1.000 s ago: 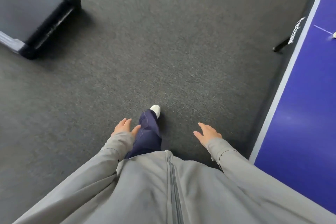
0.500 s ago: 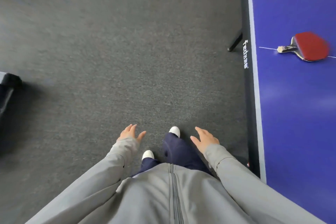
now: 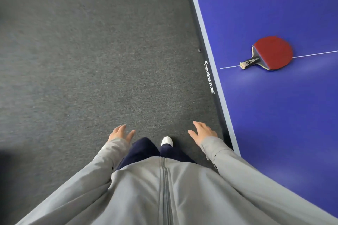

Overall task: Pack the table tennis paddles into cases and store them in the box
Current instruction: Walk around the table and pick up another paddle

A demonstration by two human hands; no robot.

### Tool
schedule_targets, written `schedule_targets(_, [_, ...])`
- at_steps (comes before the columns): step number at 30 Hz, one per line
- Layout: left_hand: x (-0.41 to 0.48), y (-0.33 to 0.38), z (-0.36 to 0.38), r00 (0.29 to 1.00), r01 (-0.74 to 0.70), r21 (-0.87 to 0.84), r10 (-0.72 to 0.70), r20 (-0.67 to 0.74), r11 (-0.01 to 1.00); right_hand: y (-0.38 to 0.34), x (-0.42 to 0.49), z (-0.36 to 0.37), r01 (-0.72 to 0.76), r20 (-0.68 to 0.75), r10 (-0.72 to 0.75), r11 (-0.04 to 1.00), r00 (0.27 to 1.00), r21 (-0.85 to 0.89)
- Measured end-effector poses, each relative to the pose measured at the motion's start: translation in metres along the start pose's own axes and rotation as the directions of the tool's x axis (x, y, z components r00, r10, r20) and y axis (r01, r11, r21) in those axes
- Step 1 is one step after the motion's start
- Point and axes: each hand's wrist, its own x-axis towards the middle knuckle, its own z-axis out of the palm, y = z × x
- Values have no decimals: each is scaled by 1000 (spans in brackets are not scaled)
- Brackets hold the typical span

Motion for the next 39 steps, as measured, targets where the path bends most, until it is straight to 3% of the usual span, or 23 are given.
schedule_targets(13, [154, 139, -85, 965, -234, 219, 200, 169, 947, -57, 87, -101, -94, -75, 116, 964, 990, 249])
schedule_targets(21, [254, 254, -170, 879, -468, 313, 398, 264, 827, -102, 130, -187, -134, -234, 286, 850, 929, 509])
schedule_targets(24, [271, 301, -181, 845, -525, 306, 446, 294, 794, -98, 137, -209, -103, -353, 443, 729, 824, 677])
schedule_targets(26, [276, 332, -180, 816, -567, 285, 482, 317, 772, -85, 139, -220, -97, -404, 594, 635, 696, 766])
schedule_targets(29, [282, 373, -171, 769, -628, 288, 519, 372, 723, -54, 141, -236, -113, -313, 821, 411, 478, 905])
schedule_targets(32, [285, 409, -158, 720, -682, 274, 554, 418, 678, -17, 145, -244, -208, -207, 926, 281, 316, 937])
schedule_targets(35, [287, 440, -150, 695, -710, 268, 588, 414, 651, 12, 156, -254, -310, -127, 965, 196, 230, 930])
schedule_targets(39, [293, 484, -146, 658, -751, 271, 644, 389, 603, 38, 175, -260, -356, -20, 970, 108, 242, 928])
